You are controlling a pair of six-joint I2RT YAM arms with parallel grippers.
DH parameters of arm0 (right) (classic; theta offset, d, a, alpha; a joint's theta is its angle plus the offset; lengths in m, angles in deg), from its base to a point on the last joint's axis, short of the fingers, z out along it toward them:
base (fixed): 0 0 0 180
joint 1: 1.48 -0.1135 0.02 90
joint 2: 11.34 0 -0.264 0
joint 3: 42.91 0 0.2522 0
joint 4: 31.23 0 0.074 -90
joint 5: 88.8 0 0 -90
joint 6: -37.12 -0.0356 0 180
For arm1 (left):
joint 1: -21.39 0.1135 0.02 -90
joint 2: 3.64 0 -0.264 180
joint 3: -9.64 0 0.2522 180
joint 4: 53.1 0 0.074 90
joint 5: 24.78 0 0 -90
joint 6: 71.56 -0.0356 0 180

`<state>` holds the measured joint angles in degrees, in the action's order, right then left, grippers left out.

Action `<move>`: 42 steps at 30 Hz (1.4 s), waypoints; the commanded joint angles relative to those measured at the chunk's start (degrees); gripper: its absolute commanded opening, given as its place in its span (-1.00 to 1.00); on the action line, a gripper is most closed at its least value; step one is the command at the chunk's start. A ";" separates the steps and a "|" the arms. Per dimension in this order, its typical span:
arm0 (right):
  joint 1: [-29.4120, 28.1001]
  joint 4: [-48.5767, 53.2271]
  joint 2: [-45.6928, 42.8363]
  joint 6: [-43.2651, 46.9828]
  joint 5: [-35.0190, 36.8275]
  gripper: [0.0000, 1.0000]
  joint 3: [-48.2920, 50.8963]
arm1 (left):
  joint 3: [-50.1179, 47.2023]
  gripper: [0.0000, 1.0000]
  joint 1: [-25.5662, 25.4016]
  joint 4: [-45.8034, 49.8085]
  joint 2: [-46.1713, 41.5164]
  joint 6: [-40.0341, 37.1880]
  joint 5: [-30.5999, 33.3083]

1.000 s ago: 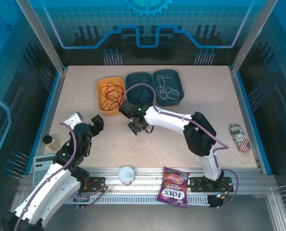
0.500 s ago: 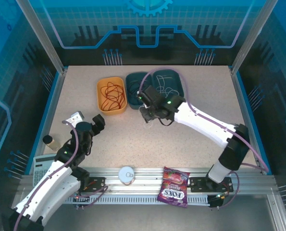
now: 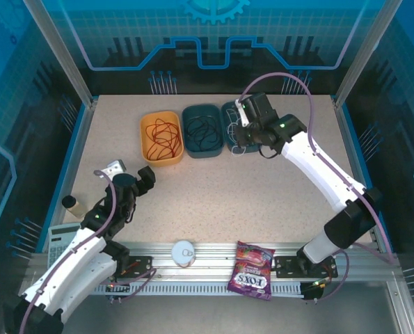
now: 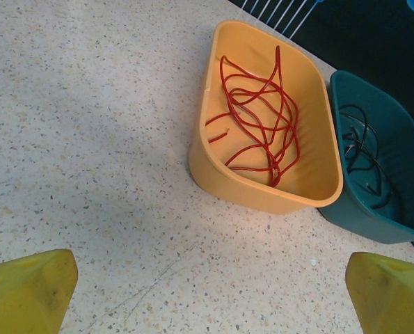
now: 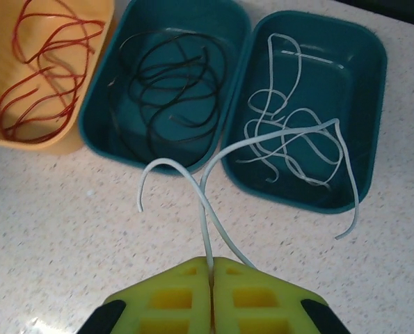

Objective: Untangle the cables

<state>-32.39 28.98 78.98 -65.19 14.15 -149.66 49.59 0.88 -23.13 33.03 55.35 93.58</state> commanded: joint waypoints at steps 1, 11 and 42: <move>3.01 -1.66 3.73 3.41 -1.91 -0.82 -3.84 | 2.63 0.98 0.47 1.17 -0.12 -2.24 -1.40; 8.98 -4.03 14.28 6.43 -3.74 -0.81 -11.42 | 2.78 0.98 0.56 1.62 -0.13 -2.32 -1.97; 12.52 -0.23 46.21 16.74 -2.07 -0.76 -36.46 | 2.34 0.98 0.74 2.76 2.65 -1.75 -1.09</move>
<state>-21.33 26.65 123.48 -49.35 12.27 -183.98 50.64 1.03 -20.14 34.91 54.34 92.35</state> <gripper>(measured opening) 0.116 0.992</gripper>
